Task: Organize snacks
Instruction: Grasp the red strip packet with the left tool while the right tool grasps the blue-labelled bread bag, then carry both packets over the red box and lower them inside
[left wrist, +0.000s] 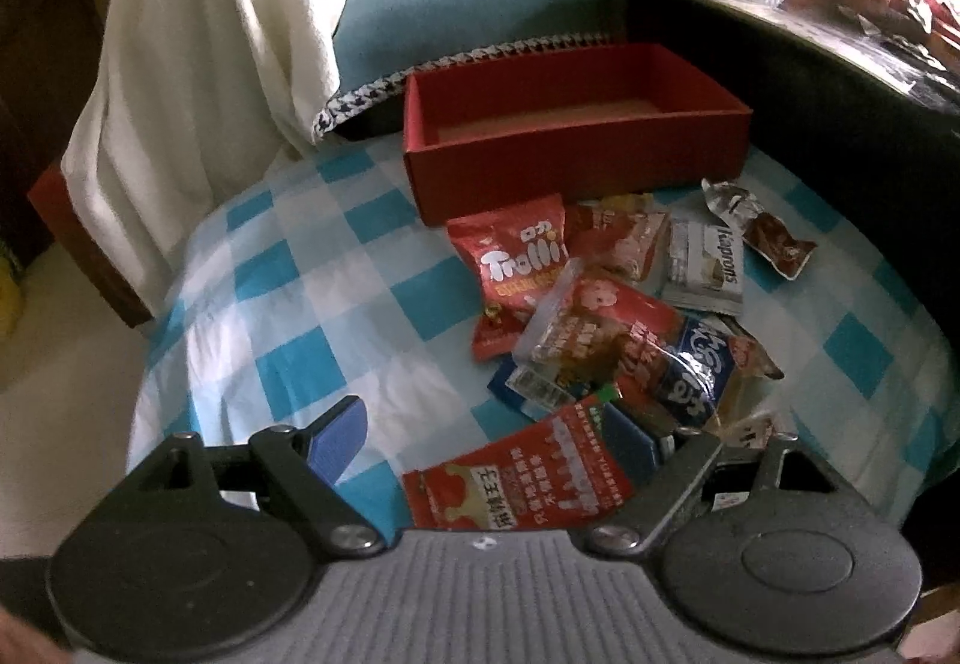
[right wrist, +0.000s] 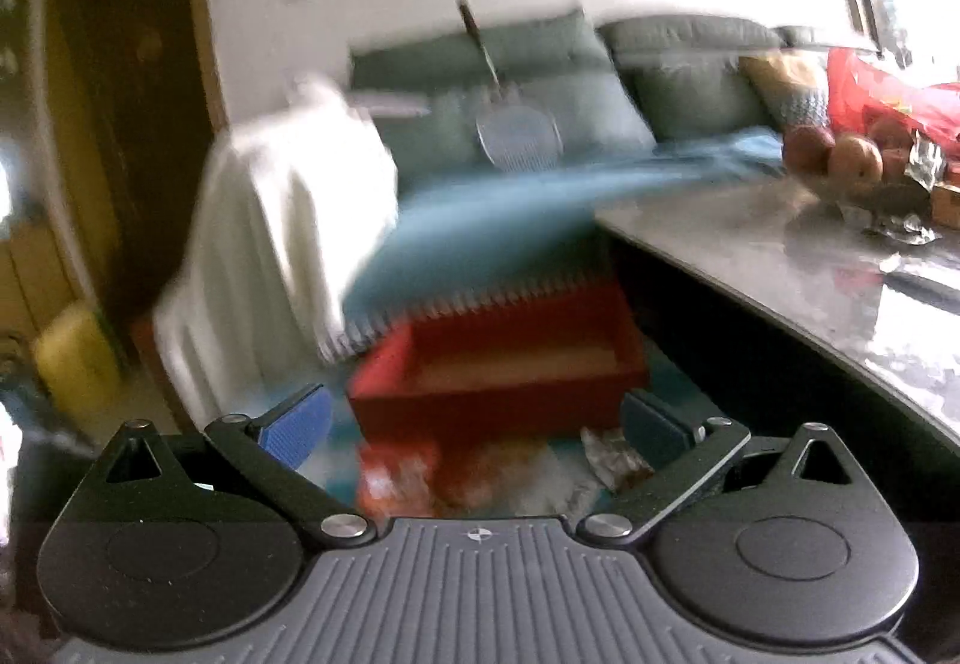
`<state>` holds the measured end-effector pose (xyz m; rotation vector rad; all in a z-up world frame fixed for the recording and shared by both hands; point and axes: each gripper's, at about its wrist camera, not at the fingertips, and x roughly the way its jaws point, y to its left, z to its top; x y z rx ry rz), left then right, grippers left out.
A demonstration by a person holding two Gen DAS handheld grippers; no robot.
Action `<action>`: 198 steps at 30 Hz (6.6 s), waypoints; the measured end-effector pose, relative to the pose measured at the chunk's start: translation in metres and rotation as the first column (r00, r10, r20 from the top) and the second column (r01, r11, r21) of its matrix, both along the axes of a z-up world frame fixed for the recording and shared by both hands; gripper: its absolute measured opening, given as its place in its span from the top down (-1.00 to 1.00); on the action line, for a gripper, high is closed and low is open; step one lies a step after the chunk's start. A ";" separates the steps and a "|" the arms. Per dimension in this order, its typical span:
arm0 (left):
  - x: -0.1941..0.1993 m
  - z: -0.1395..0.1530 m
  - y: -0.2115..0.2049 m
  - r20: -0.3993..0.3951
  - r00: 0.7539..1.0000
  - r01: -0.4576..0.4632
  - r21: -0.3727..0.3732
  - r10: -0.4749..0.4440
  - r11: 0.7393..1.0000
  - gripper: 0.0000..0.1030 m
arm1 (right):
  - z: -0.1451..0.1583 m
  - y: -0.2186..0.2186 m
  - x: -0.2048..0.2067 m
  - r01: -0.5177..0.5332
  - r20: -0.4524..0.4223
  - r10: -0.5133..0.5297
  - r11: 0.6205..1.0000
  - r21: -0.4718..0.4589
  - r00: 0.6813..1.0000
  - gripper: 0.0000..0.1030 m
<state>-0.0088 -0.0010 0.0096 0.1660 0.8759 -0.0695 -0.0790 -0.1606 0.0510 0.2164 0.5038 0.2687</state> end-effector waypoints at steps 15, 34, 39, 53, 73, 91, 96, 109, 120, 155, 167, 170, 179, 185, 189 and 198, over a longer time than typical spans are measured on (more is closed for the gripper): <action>0.009 -0.046 -0.023 -0.225 0.860 0.500 0.187 -0.458 0.846 -0.55 | -0.036 0.002 0.036 -0.078 -0.265 0.063 0.996 -0.047 0.962 -1.00; 0.025 -0.073 -0.022 -0.406 0.691 0.681 0.089 -0.598 0.727 -0.29 | -0.065 0.005 0.064 -0.106 -0.453 0.093 0.994 -0.003 0.887 -0.98; 0.021 -0.068 -0.017 -0.407 0.769 0.563 0.068 -0.493 0.823 -0.06 | -0.059 0.016 0.064 -0.171 -0.449 0.130 0.984 -0.052 0.884 -0.94; 0.042 -0.046 0.042 -0.366 0.929 0.011 -0.133 -0.059 0.991 0.07 | -0.080 0.075 0.132 -0.571 -0.521 0.400 0.791 -0.219 0.754 -0.73; 0.053 -0.072 0.018 -0.372 0.919 0.155 0.037 -0.130 0.987 -0.68 | -0.105 0.085 0.147 -0.598 -0.593 0.389 0.775 -0.203 0.705 -0.59; 0.055 -0.026 0.031 -0.269 0.963 -0.031 -0.011 0.027 0.999 0.23 | -0.075 0.066 0.132 -0.549 -0.525 0.371 0.803 -0.233 0.766 -0.27; 0.080 -0.011 0.030 -0.212 0.977 -0.025 -0.083 0.007 0.996 0.23 | -0.062 0.049 0.137 -0.484 -0.491 0.347 0.856 -0.183 0.799 -0.27; 0.115 0.006 0.029 -0.172 0.985 -0.039 -0.220 0.001 0.975 0.23 | -0.055 0.032 0.162 -0.416 -0.460 0.333 0.905 -0.089 0.823 -0.27; 0.130 0.023 0.025 -0.083 0.996 -0.037 -0.215 0.019 0.976 0.24 | -0.045 0.028 0.176 -0.363 -0.409 0.301 0.928 -0.081 0.861 -0.27; 0.191 0.057 -0.008 0.081 0.996 -0.017 -0.199 0.034 0.980 0.23 | -0.012 0.020 0.232 -0.269 -0.279 0.237 0.960 -0.079 0.930 -0.28; 0.232 0.051 -0.021 0.093 0.995 -0.017 -0.183 0.034 0.983 0.23 | -0.019 0.027 0.273 -0.248 -0.276 0.212 0.963 -0.104 0.937 -0.28; 0.245 0.042 -0.022 0.077 0.996 -0.032 -0.184 0.046 0.982 0.23 | -0.028 0.030 0.286 -0.245 -0.295 0.203 0.963 -0.113 0.934 -0.28; 0.277 0.006 -0.029 0.007 0.998 -0.055 -0.174 0.057 0.983 0.23 | -0.062 0.035 0.320 -0.240 -0.367 0.173 0.960 -0.145 0.914 -0.28; 0.288 -0.019 -0.037 -0.051 0.997 -0.061 -0.178 0.053 0.982 0.23 | -0.085 0.040 0.330 -0.247 -0.414 0.157 0.953 -0.174 0.897 -0.28; 0.289 -0.027 -0.040 -0.068 0.996 -0.063 -0.157 0.052 0.986 0.23 | -0.095 0.040 0.332 -0.247 -0.429 0.144 0.949 -0.196 0.892 -0.28; 0.296 -0.053 -0.035 -0.127 0.989 -0.084 -0.113 0.069 0.990 0.23 | -0.119 0.035 0.337 -0.230 -0.475 0.097 0.946 -0.230 0.875 -0.28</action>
